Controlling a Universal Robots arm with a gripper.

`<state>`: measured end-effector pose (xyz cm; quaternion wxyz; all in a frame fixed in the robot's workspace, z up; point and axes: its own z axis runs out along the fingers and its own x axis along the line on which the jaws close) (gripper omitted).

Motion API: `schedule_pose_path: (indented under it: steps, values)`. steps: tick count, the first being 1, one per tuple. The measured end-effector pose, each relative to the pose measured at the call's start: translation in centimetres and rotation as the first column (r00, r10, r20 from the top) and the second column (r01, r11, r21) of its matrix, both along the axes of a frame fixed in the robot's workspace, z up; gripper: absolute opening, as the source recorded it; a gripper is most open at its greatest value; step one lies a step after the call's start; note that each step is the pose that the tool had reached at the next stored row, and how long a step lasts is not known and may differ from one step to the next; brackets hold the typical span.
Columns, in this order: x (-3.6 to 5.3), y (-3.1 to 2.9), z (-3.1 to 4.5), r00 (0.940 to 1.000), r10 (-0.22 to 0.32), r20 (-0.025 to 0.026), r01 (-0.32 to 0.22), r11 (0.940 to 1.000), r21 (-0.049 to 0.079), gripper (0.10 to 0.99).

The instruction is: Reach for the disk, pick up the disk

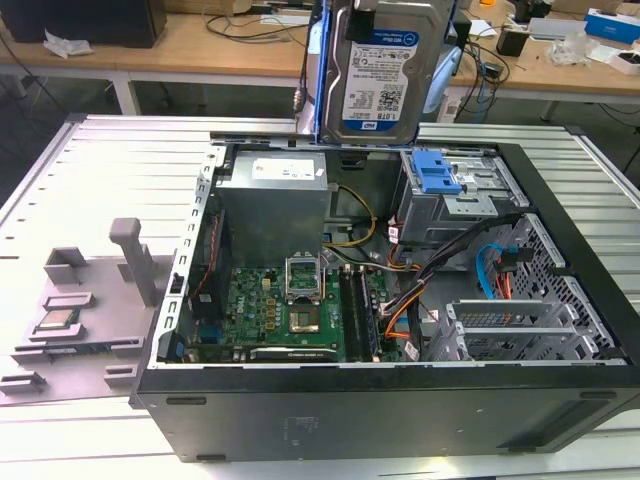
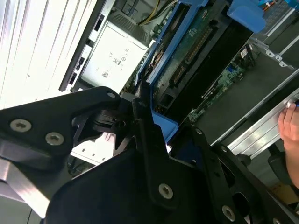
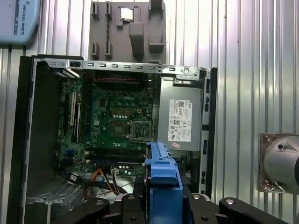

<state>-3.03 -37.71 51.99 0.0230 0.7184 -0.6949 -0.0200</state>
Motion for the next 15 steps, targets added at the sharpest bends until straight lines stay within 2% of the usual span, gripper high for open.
schedule_pose_path:
  steps: [6, 11, 15]
  values:
    - [0.00, -0.30, 0.00, 1.0000, 0.000, 0.0000, 0.000, 1.0000, 0.000, 0.365]
    - [0.00, -2.19, 0.00, 1.0000, 0.000, 0.0000, 0.000, 1.0000, 0.000, 0.365]
    - [0.00, -4.04, 0.00, 1.0000, 0.000, 0.0000, 0.000, 1.0000, 0.000, 0.365]
